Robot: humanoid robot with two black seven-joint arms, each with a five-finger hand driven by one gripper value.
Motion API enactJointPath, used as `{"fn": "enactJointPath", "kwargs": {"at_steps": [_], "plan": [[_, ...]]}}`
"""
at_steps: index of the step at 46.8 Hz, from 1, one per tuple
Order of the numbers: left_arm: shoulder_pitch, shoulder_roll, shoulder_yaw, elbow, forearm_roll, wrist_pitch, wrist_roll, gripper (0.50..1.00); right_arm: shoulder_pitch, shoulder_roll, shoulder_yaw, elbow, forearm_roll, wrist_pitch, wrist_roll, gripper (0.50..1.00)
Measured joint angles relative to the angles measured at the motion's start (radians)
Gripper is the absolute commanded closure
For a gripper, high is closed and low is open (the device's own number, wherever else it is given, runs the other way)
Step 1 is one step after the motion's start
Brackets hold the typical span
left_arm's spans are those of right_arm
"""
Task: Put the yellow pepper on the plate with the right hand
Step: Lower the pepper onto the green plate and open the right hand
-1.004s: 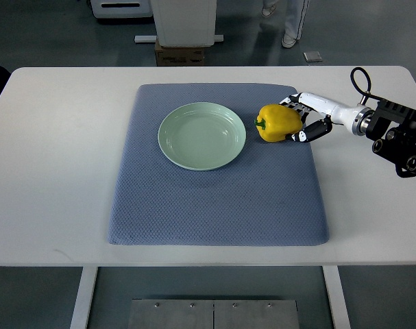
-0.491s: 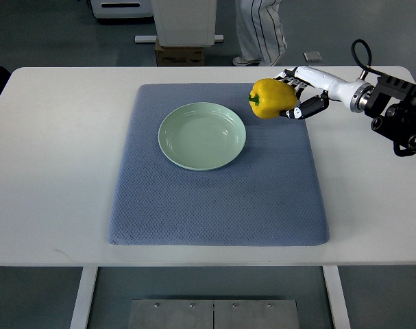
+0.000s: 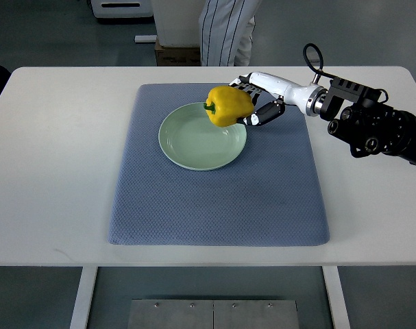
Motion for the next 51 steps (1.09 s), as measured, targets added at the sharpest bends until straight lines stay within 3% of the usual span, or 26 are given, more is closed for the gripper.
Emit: {"fn": "enactJointPath", "kwargs": {"at_steps": [17, 46, 51], "plan": [[0.000, 0.000, 0.000, 0.000, 0.000, 0.000, 0.000, 0.500, -0.008, 0.082, 0.000, -0.010, 0.017, -0.004, -0.002, 1.000], [0.000, 0.000, 0.000, 0.000, 0.000, 0.000, 0.000, 0.500, -0.043, 0.113, 0.000, -0.023, 0.027, -0.011, -0.002, 1.000], [0.000, 0.000, 0.000, 0.000, 0.000, 0.000, 0.000, 0.500, -0.049, 0.113, 0.000, -0.028, 0.028, -0.011, -0.002, 0.848]]}}
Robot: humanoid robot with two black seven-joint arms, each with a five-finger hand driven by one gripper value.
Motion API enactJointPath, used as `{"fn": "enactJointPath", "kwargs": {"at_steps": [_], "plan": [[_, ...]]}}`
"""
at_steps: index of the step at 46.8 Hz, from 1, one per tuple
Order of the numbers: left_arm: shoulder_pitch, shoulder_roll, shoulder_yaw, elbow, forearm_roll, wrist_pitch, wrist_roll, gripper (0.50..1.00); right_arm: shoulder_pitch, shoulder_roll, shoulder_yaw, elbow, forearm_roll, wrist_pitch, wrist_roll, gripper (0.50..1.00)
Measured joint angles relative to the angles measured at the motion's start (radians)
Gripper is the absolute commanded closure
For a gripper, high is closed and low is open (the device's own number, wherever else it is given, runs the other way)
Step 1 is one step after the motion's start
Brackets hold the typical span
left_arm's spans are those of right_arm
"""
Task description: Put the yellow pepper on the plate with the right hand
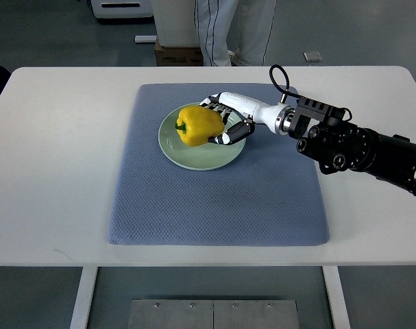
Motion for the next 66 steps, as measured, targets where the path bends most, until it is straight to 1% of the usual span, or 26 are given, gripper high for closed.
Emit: {"fn": "enactJointPath", "kwargs": {"at_steps": [7, 8, 10, 11, 22, 34, 39, 46, 51, 57, 61, 66], "plan": [[0.000, 0.000, 0.000, 0.000, 0.000, 0.000, 0.000, 0.500, -0.003, 0.000, 0.000, -0.001, 0.027, 0.000, 0.002, 0.651], [0.000, 0.000, 0.000, 0.000, 0.000, 0.000, 0.000, 0.500, -0.003, 0.000, 0.000, -0.001, 0.032, 0.000, 0.002, 0.620], [0.000, 0.000, 0.000, 0.000, 0.000, 0.000, 0.000, 0.500, -0.003, 0.000, 0.000, -0.001, 0.045, 0.000, 0.002, 0.540], [0.000, 0.000, 0.000, 0.000, 0.000, 0.000, 0.000, 0.500, -0.003, 0.000, 0.000, -0.001, 0.050, 0.000, 0.002, 0.515], [0.000, 0.000, 0.000, 0.000, 0.000, 0.001, 0.000, 0.500, -0.016, 0.000, 0.004, -0.004, 0.064, -0.003, 0.009, 0.509], [0.000, 0.000, 0.000, 0.000, 0.000, 0.000, 0.000, 0.500, -0.018, 0.000, 0.076, -0.005, 0.064, -0.010, 0.008, 0.500], [0.000, 0.000, 0.000, 0.000, 0.000, 0.000, 0.000, 0.500, -0.017, 0.000, 0.135, -0.005, 0.066, -0.024, -0.011, 0.500], [0.001, 0.000, 0.000, 0.000, 0.000, 0.000, 0.000, 0.500, -0.031, 0.000, 0.227, -0.004, 0.080, -0.034, -0.088, 0.500], [0.000, 0.000, 0.000, 0.000, 0.000, 0.000, 0.000, 0.500, -0.046, -0.003, 0.264, 0.005, 0.089, -0.034, -0.091, 0.500], [-0.001, 0.000, 0.000, 0.000, 0.000, 0.000, 0.000, 0.500, -0.110, -0.031, 0.368, 0.008, 0.113, -0.042, -0.074, 0.500], [0.000, 0.000, 0.000, 0.000, 0.000, 0.001, 0.000, 0.500, -0.151, -0.033, 0.480, 0.006, 0.134, -0.070, -0.064, 0.500], [0.000, 0.000, 0.000, 0.000, 0.000, 0.000, 0.000, 0.500, -0.184, -0.034, 0.626, 0.015, 0.143, -0.141, -0.064, 0.500]]}}
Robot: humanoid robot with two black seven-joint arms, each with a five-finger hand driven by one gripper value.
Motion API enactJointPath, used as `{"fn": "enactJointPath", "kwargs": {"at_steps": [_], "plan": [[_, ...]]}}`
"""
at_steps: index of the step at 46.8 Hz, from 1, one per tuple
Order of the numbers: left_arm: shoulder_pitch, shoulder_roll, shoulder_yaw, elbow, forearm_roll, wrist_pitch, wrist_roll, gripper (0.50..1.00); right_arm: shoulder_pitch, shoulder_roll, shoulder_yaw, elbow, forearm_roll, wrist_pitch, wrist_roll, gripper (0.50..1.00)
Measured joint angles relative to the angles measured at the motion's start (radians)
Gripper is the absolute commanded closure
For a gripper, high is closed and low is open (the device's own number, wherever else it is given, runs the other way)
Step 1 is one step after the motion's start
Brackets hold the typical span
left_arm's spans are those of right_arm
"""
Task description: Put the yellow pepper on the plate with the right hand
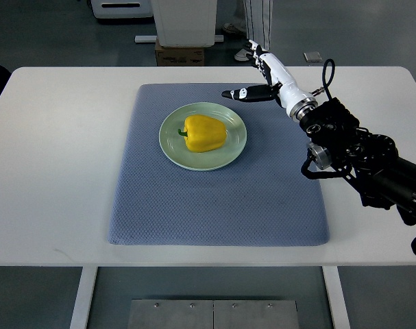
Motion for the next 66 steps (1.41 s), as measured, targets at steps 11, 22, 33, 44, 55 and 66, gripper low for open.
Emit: {"fn": "enactJointPath", "kwargs": {"at_steps": [11, 22, 33, 44, 55, 66], "plan": [[0.000, 0.000, 0.000, 0.000, 0.000, 0.000, 0.000, 0.500, -0.018, 0.001, 0.089, 0.001, 0.006, -0.015, -0.036, 0.500], [-0.001, 0.000, 0.000, 0.000, 0.000, 0.000, 0.000, 0.500, -0.066, 0.002, 0.099, 0.015, 0.175, -0.013, -0.083, 0.500], [0.000, 0.000, 0.000, 0.000, 0.000, 0.000, 0.000, 0.500, -0.164, 0.003, 0.292, 0.016, 0.333, 0.012, -0.069, 0.500], [-0.001, 0.000, 0.000, 0.000, 0.000, 0.000, 0.000, 0.500, -0.200, 0.000, 0.381, 0.016, 0.339, 0.119, -0.066, 0.500], [-0.001, 0.000, 0.000, 0.000, 0.000, 0.000, 0.000, 0.500, -0.225, -0.012, 0.450, 0.016, 0.339, 0.123, -0.060, 0.500], [0.000, 0.000, 0.000, 0.000, 0.000, -0.001, 0.000, 0.500, -0.272, -0.052, 0.488, 0.013, 0.341, 0.124, 0.001, 0.500]]}}
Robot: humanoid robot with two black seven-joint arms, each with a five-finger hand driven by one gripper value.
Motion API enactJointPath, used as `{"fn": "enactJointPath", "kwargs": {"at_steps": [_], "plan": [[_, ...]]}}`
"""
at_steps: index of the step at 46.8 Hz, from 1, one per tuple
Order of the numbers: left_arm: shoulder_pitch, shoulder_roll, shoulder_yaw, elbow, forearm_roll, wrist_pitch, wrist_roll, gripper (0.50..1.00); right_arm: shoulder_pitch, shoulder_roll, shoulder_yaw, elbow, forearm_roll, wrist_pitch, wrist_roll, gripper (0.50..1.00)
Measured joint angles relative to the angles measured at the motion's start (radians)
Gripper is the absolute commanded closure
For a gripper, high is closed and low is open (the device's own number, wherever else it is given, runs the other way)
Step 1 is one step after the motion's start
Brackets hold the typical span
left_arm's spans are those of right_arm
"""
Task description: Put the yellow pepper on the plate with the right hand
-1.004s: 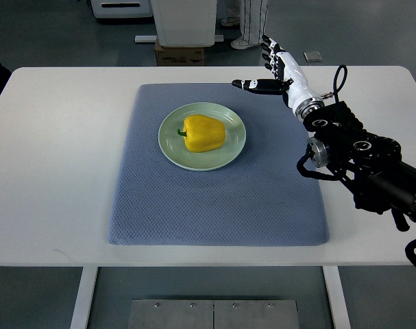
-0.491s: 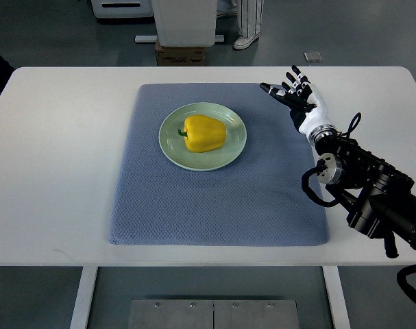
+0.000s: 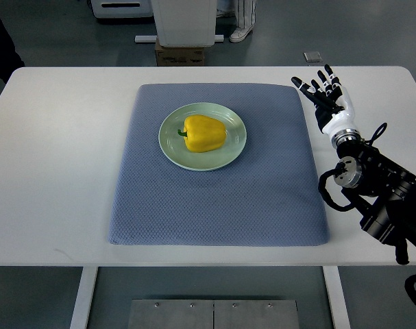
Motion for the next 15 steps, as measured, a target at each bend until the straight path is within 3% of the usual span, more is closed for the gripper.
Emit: {"fn": "enactJointPath", "kwargs": {"at_steps": [15], "plan": [[0.000, 0.000, 0.000, 0.000, 0.000, 0.000, 0.000, 0.500, -0.049, -0.018, 0.050, -0.005, 0.000, 0.051, 0.014, 0.500]]}}
